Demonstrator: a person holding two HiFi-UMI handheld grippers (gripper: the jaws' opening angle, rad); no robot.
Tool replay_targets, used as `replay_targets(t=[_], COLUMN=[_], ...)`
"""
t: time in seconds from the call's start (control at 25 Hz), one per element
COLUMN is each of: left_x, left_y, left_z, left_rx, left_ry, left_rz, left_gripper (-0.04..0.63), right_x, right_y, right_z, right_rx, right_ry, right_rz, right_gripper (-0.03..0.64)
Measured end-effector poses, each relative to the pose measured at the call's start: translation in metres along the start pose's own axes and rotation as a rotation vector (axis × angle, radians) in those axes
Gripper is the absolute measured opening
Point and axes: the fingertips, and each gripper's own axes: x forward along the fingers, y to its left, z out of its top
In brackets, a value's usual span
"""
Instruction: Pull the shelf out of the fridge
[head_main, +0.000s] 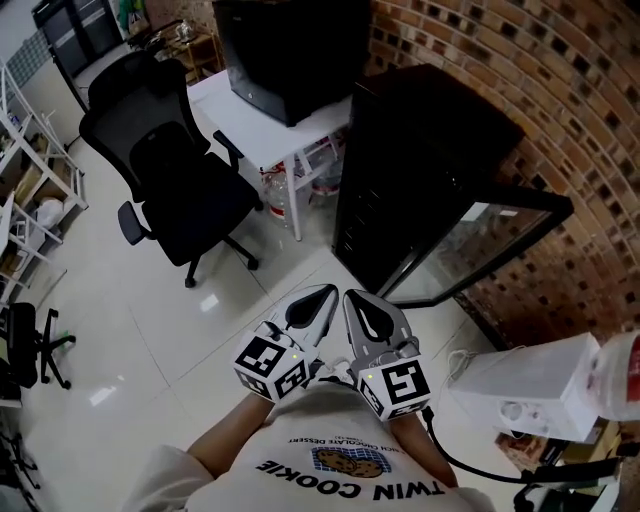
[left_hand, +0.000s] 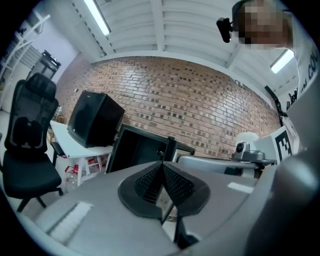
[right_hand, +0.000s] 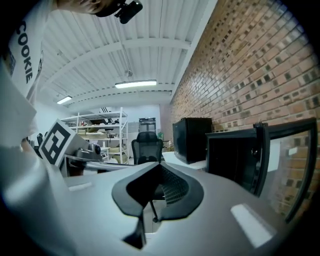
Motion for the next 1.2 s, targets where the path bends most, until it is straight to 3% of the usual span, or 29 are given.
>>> replay_targets(t=[0.24, 0.56, 0.96, 1.2], left_x=[0.073, 0.136, 0.188, 0.224], left_y=[-0.002, -0.005, 0.04, 0.087], left_z=[-0.006, -0.034, -0.057, -0.076], left_rx=[-0.131, -0.218, -0.589, -0.733], left_ry=[0.065, 0.114, 0.051, 0.057], left_rz=[-0.088, -0.134, -0.187, -0.215], left_gripper=[0.0, 0.0, 0.021, 0.072], right_x=[-0.002, -0.01, 0.017, 0.042], right_y=[-0.059, -0.112, -0.139, -0.156], right_z=[0.006, -0.008, -0.016, -0.034], right_rx=[-0.004, -0.007, -0.071, -0.05], right_ry=[-0.004, 0.013, 0.079, 0.13], right_rz=[-0.066, -0.134, -0.15, -0.198], right_gripper=[0.004, 0.004, 0.005, 0.005])
